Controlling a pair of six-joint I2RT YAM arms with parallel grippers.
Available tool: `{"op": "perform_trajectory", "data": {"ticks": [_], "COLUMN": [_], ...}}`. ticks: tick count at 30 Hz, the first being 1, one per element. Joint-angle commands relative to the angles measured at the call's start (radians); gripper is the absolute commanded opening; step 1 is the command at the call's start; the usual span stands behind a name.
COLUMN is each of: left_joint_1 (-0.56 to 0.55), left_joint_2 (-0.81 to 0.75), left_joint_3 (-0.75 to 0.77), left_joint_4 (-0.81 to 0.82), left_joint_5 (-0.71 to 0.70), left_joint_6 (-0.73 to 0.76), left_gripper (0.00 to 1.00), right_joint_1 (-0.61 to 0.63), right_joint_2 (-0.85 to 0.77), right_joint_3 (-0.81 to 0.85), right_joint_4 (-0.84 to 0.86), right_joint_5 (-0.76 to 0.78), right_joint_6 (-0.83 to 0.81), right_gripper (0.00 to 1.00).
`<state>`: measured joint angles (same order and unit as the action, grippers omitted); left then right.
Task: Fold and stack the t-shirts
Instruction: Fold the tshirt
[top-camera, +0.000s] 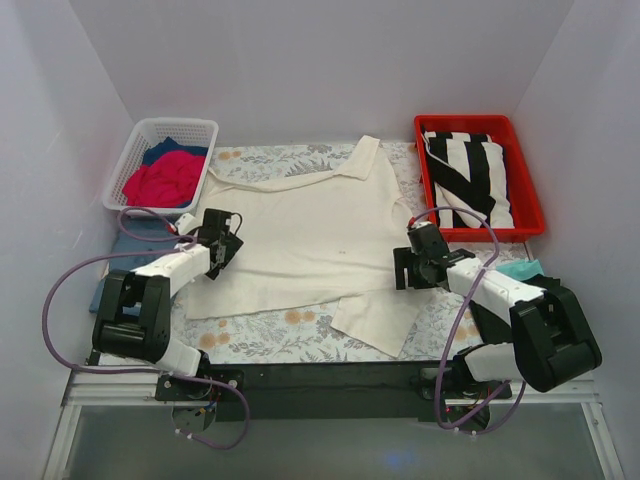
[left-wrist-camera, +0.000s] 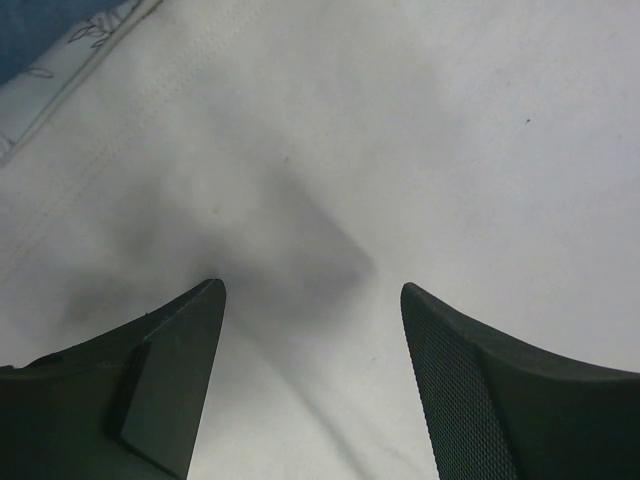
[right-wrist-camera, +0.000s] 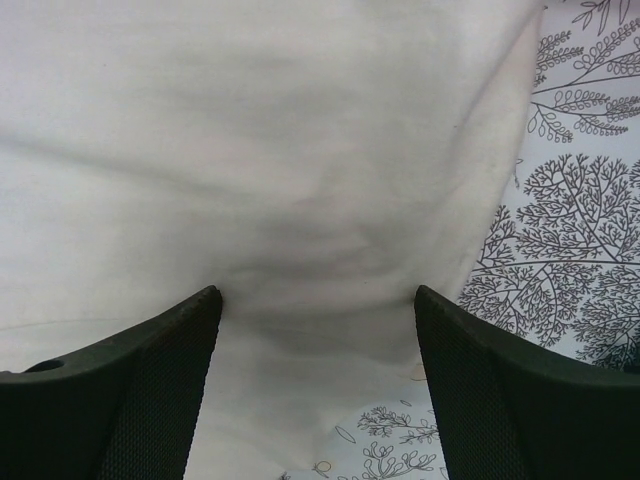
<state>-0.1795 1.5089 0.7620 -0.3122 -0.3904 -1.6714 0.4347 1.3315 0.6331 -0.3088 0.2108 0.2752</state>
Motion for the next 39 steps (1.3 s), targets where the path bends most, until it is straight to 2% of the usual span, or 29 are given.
{"op": "perform_trajectory", "data": {"ticks": [1,8,14,17,21,23,29,33,39], "left_joint_1": [0.0,-0.002,-0.006,-0.006,-0.006,-0.006,-0.006,-0.006,-0.006], "left_joint_2": [-0.051,-0.121,-0.211,-0.202,-0.164,-0.161,-0.162,-0.159,-0.157], "left_joint_3": [-0.066,-0.05,0.029,0.083,0.128,0.137,0.152,0.157,0.138], "left_joint_4": [-0.128,-0.091,-0.085,-0.105,-0.113,-0.111,-0.113,-0.113,-0.113], "left_joint_5": [-0.038,0.005,0.019,0.012,0.021,0.027,0.021,0.027,0.016], "left_joint_6": [-0.044,0.01,0.074,0.087,0.09,0.088,0.093,0.093,0.079], "left_gripper": [0.7,0.7,0.7,0.7,0.7,0.7,0.7,0.7,0.7], "right_joint_1": [-0.004,-0.002,-0.002,0.01,0.021,0.021,0.021,0.021,0.021], "right_joint_2": [-0.026,-0.106,-0.193,-0.261,-0.333,-0.313,-0.099,0.07,0.178], "right_joint_3": [-0.027,-0.047,-0.016,-0.036,-0.004,0.042,0.192,0.227,0.208], "right_joint_4": [-0.042,-0.049,-0.139,-0.171,-0.135,-0.119,-0.066,-0.006,0.027], "right_joint_5": [0.012,-0.041,-0.024,-0.047,-0.016,-0.017,-0.022,-0.031,-0.034], "right_joint_6": [0.033,0.067,0.113,0.157,0.134,0.098,0.027,-0.014,-0.002], "right_gripper": [0.83,0.8,0.78,0.73,0.74,0.74,0.76,0.76,0.76]}}
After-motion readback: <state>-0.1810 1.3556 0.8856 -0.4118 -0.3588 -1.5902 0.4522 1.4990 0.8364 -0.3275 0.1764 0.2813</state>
